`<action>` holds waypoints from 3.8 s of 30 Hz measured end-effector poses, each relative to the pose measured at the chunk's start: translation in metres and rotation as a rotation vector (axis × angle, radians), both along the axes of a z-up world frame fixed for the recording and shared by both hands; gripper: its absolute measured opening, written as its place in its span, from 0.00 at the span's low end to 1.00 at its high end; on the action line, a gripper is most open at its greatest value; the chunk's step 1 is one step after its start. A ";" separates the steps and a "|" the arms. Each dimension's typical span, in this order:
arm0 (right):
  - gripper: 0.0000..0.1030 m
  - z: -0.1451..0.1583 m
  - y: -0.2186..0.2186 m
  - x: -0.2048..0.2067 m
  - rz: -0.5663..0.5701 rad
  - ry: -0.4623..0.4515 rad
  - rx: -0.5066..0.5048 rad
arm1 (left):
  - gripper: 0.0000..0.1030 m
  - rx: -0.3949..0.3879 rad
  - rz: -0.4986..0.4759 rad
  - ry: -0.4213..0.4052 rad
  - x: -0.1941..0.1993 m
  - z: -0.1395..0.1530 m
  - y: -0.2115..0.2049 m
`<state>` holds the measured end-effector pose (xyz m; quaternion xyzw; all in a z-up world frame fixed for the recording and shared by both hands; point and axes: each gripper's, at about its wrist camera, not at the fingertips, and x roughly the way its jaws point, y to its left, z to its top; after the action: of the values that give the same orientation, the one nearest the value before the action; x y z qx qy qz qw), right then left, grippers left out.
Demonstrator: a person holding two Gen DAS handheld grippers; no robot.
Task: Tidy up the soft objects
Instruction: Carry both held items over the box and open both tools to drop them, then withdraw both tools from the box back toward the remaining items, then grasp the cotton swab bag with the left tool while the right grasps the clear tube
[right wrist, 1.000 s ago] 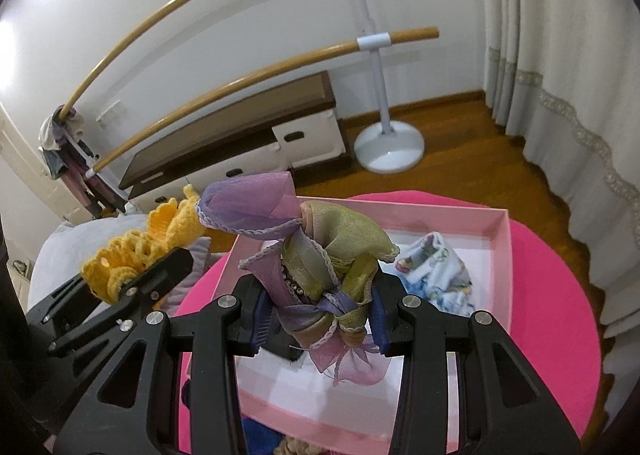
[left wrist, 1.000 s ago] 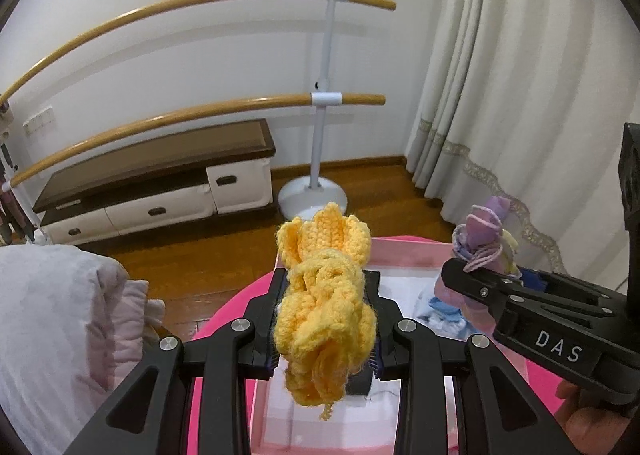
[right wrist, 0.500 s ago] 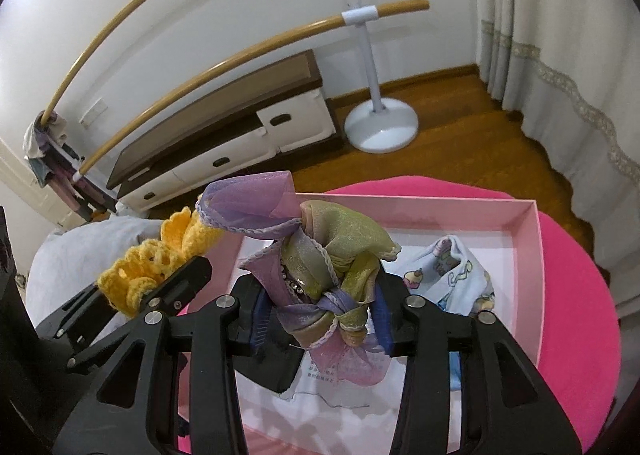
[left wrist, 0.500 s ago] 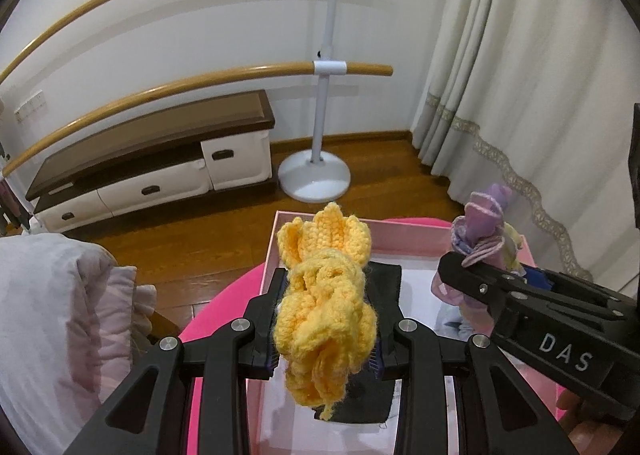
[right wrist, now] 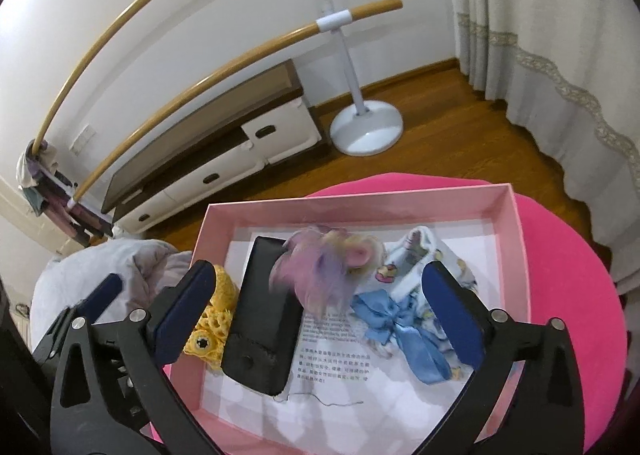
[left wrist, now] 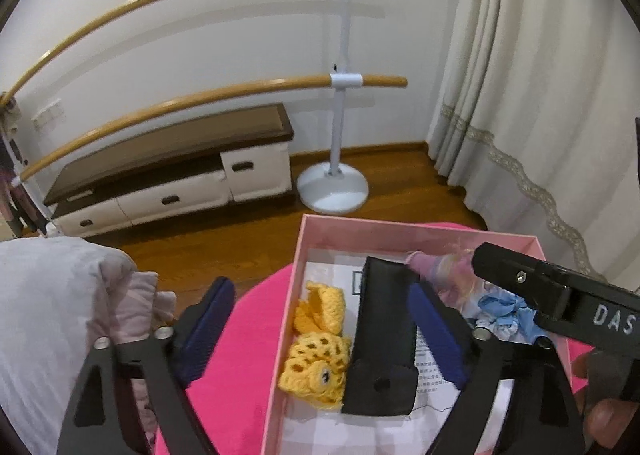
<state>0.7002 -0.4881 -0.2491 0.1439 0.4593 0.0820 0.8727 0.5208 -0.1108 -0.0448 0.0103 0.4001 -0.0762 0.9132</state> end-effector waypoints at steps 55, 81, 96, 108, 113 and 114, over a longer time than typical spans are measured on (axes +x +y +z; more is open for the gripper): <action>1.00 0.107 -0.019 -0.366 -0.039 -0.482 -0.206 | 1.00 -0.053 0.093 -0.264 -0.425 0.067 0.074; 1.00 0.108 -0.020 -0.390 -0.037 -0.503 -0.198 | 1.00 -0.052 0.088 -0.286 -0.456 0.069 0.076; 1.00 0.073 -0.032 -0.357 -0.028 -0.405 -0.222 | 1.00 -0.039 0.075 -0.221 -0.437 0.036 0.077; 1.00 0.001 -0.028 -0.303 0.033 -0.229 -0.215 | 1.00 -0.006 -0.002 -0.039 -0.370 -0.043 0.048; 1.00 -0.018 -0.030 -0.284 0.039 -0.181 -0.203 | 1.00 -0.005 -0.056 0.025 -0.337 -0.076 0.032; 1.00 -0.021 -0.030 -0.281 0.040 -0.173 -0.202 | 1.00 0.003 -0.071 0.039 -0.330 -0.085 0.028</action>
<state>0.4196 -0.5185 -0.2698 0.0385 0.3909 0.0649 0.9173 0.1910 -0.0830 -0.1301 0.0247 0.4172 -0.1082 0.9020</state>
